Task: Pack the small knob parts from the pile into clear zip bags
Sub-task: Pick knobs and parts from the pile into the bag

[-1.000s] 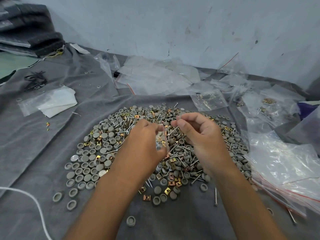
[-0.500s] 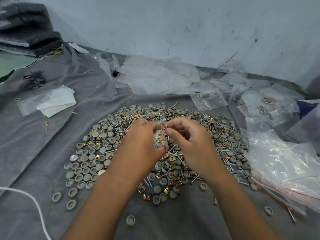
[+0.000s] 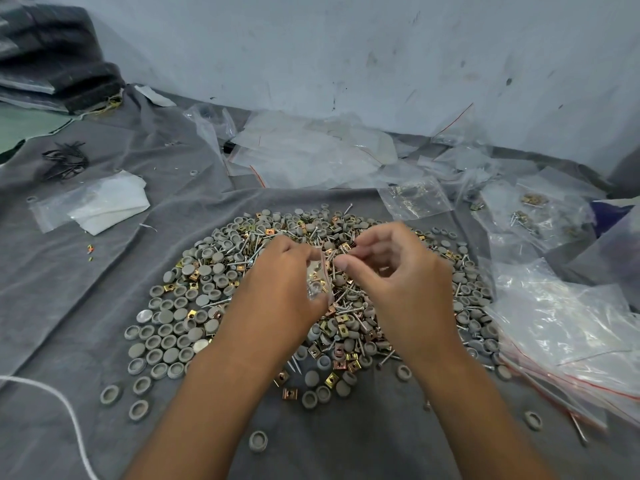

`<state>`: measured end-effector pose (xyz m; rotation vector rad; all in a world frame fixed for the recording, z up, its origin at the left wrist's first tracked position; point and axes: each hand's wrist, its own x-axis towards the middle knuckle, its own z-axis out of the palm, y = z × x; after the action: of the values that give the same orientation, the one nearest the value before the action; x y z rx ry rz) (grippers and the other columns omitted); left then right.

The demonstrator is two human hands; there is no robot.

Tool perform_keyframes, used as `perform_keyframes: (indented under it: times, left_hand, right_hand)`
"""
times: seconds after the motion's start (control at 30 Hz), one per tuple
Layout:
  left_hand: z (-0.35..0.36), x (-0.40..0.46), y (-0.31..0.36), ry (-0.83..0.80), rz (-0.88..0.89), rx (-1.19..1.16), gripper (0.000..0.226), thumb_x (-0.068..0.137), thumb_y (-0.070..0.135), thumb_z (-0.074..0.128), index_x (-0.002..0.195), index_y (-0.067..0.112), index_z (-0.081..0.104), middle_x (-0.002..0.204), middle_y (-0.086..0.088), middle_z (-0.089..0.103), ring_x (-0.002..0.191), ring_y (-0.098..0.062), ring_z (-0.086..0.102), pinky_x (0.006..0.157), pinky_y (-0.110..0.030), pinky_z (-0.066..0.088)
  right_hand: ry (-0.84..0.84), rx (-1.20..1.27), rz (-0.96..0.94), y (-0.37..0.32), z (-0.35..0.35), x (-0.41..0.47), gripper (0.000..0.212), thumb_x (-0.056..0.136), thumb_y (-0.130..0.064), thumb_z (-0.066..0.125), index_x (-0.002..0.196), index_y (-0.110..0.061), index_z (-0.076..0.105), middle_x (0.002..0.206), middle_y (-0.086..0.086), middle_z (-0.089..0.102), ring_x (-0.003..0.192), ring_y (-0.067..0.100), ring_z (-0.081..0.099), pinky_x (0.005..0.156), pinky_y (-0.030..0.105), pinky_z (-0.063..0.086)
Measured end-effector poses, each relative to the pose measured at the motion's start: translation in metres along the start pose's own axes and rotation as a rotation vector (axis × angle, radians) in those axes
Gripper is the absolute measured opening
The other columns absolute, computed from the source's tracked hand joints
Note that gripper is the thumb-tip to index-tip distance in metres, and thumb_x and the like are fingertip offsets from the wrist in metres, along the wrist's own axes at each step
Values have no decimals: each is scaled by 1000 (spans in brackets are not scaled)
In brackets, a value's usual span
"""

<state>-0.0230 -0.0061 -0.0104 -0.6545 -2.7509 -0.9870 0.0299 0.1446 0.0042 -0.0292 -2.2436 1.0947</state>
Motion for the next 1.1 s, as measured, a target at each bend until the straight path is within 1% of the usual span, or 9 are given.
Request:
perform_keyframes:
  times: [0.17, 0.27, 0.37, 0.5, 0.63, 0.77, 0.87, 0.97, 1.1]
  left_hand:
    - [-2, -1, 4, -10, 29, 1, 40, 79, 38, 76, 117, 34, 61, 104, 16, 44, 87, 1, 47, 83, -30, 55]
    - [-3, -1, 3, -14, 32, 6, 34, 80, 36, 73, 112, 34, 63, 101, 17, 44, 87, 1, 46, 81, -27, 52]
    - [-4, 0, 2, -14, 23, -4, 38, 81, 37, 74, 118, 33, 64, 103, 14, 45, 88, -2, 47, 79, -23, 47]
    - [-15, 1, 2, 9, -32, -24, 55, 79, 38, 78, 130, 33, 57, 101, 19, 40, 79, 7, 44, 62, -10, 43]
    - [-48, 5, -9, 116, -111, 27, 58, 78, 30, 80, 131, 29, 59, 106, 13, 44, 75, -3, 48, 45, -13, 39]
    - [-72, 5, -14, 280, -99, 112, 60, 73, 26, 84, 129, 26, 62, 102, 12, 42, 81, -10, 48, 70, -24, 45]
    - [-56, 3, -10, 168, -81, 119, 58, 77, 27, 82, 130, 33, 59, 109, 11, 45, 88, -6, 43, 76, -21, 40]
    - [-37, 2, -14, 14, -93, 118, 56, 82, 27, 79, 133, 31, 57, 117, 6, 46, 94, -8, 42, 84, -25, 38]
    - [-34, 4, -19, 15, -93, 103, 55, 82, 30, 80, 133, 30, 58, 110, 11, 42, 95, -6, 42, 84, -23, 34]
  right_hand:
    - [-81, -3, -91, 0, 18, 0, 17, 80, -20, 86, 90, -19, 72, 83, -16, 72, 82, -4, 68, 71, 5, 48]
    - [-131, -50, -116, 7, 25, -2, 13, 84, -19, 83, 92, -19, 73, 88, -14, 74, 86, -2, 68, 77, 13, 53]
    - [-155, -103, -138, 8, 22, -2, 11, 88, -25, 79, 97, -22, 75, 92, -15, 74, 87, 0, 68, 78, 24, 57]
    - [7, -54, -19, 15, 4, 13, 9, 93, -32, 71, 101, -27, 72, 92, -20, 70, 82, -2, 65, 69, 12, 50]
    - [-366, -394, 127, 30, 14, 9, 19, 94, -38, 67, 113, -37, 67, 109, -19, 64, 100, 0, 57, 92, 30, 55]
    - [-476, -577, 16, 32, 33, 1, 36, 95, -42, 63, 131, -42, 61, 124, -16, 60, 116, 8, 46, 100, 32, 47]
    - [-461, -644, -27, 33, 37, 1, 41, 95, -39, 62, 137, -39, 58, 126, -14, 58, 115, 10, 45, 98, 31, 45]
    - [-397, -676, 12, 33, 39, -3, 35, 93, -42, 65, 126, -33, 64, 121, -12, 63, 112, 12, 48, 93, 30, 47]
    - [-363, -677, 95, 33, 44, -4, 26, 91, -43, 65, 112, -28, 61, 110, -9, 59, 98, 11, 38, 84, 28, 45]
